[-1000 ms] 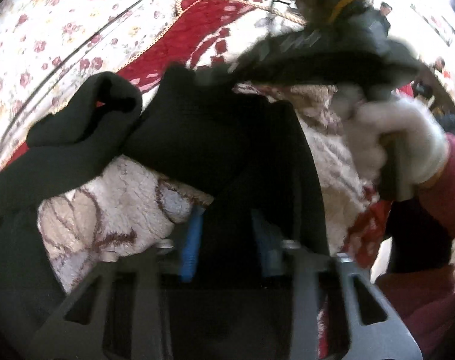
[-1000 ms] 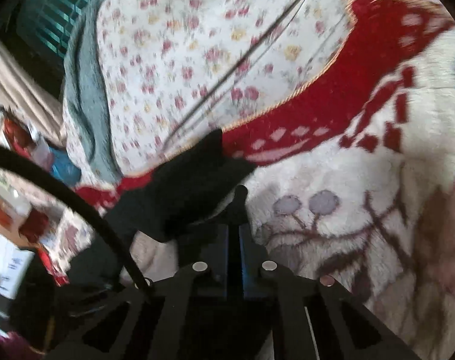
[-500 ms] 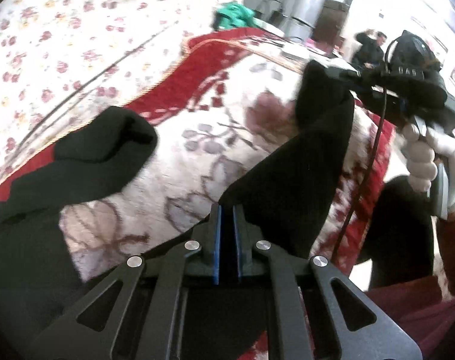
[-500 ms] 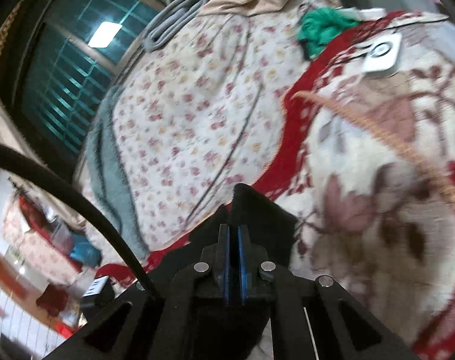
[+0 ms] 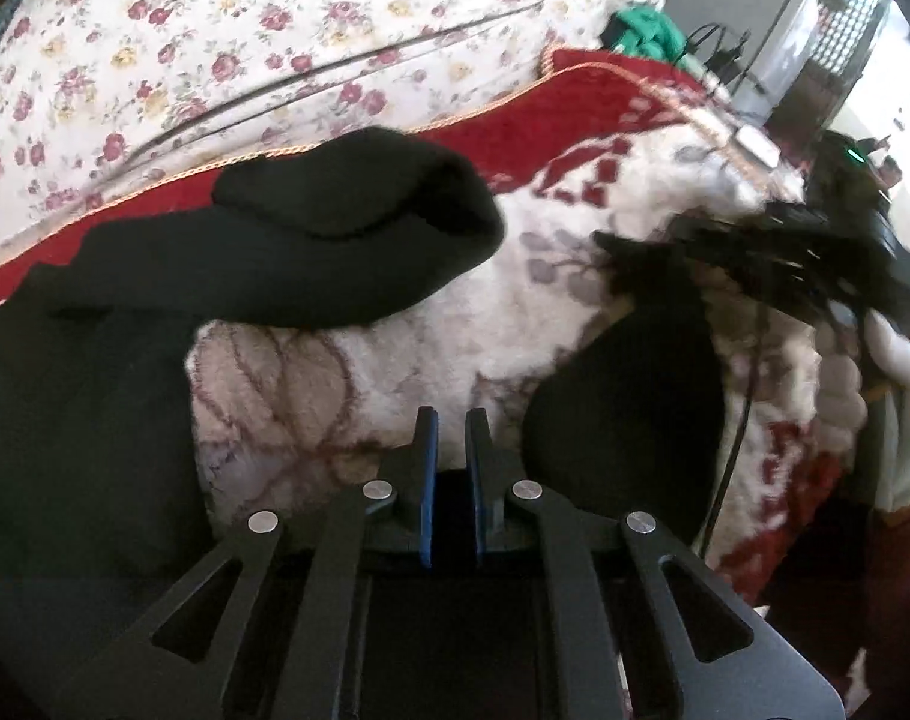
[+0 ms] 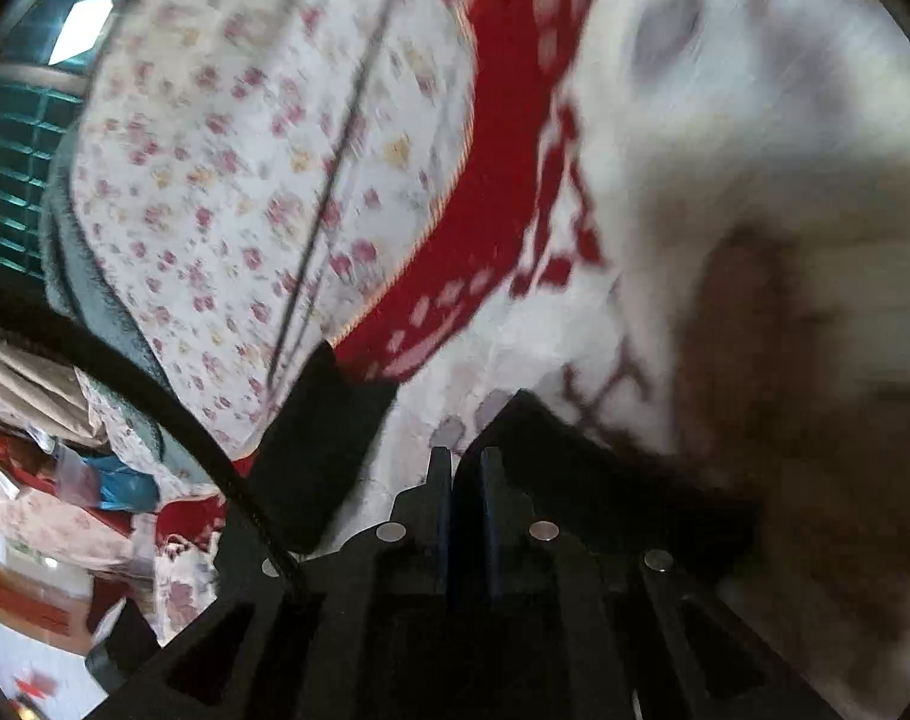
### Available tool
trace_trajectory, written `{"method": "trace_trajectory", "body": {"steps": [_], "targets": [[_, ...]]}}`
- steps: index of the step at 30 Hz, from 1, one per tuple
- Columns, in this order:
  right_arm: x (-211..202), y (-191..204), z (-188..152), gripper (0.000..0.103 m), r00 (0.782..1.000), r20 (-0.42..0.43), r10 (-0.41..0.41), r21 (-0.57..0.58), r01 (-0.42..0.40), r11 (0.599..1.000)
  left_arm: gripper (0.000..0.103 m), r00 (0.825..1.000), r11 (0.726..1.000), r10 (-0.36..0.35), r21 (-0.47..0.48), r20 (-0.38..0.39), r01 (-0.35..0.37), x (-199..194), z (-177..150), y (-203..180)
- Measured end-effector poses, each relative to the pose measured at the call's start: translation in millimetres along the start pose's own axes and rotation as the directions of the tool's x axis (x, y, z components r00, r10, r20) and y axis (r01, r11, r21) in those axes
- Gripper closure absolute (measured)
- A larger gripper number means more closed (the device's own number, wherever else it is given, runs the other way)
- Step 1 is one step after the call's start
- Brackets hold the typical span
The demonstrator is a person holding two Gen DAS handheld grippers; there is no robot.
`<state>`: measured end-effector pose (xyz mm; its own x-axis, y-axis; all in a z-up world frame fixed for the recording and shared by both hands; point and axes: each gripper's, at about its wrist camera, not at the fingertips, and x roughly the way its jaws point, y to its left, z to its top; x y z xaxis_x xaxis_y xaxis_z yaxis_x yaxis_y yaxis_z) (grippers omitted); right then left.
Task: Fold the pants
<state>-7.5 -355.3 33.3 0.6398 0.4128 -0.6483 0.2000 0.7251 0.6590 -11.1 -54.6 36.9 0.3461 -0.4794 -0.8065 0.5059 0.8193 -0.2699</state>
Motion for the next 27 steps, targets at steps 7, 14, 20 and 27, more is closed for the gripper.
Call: {"method": "trace_trajectory", "body": {"steps": [7, 14, 20, 27], "targets": [[-60.5, -20.0, -54.8, 0.056, 0.99, 0.041, -0.133, -0.006, 0.133, 0.991, 0.057, 0.989, 0.989, -0.144, 0.039, 0.044, 0.143, -14.3, 14.2, -21.7], [-16.3, -37.0, -53.2, 0.06, 0.98, 0.004, -0.199, 0.041, 0.198, 0.979, 0.057, 0.982, 0.981, -0.188, 0.047, 0.01, 0.188, -0.1, 34.1, -41.6], [-2.3, -45.2, -52.7, 0.09, 0.981, 0.06, -0.187, 0.053, 0.184, 0.982, 0.057, 0.98, 0.98, -0.198, 0.006, 0.002, 0.198, 3.9, 30.0, -35.6], [-68.9, -36.2, -71.1, 0.098, 0.969, 0.174, -0.177, 0.04, 0.173, 0.984, 0.057, 0.978, 0.977, -0.21, -0.04, 0.002, 0.21, -13.6, 6.9, -19.6]]}}
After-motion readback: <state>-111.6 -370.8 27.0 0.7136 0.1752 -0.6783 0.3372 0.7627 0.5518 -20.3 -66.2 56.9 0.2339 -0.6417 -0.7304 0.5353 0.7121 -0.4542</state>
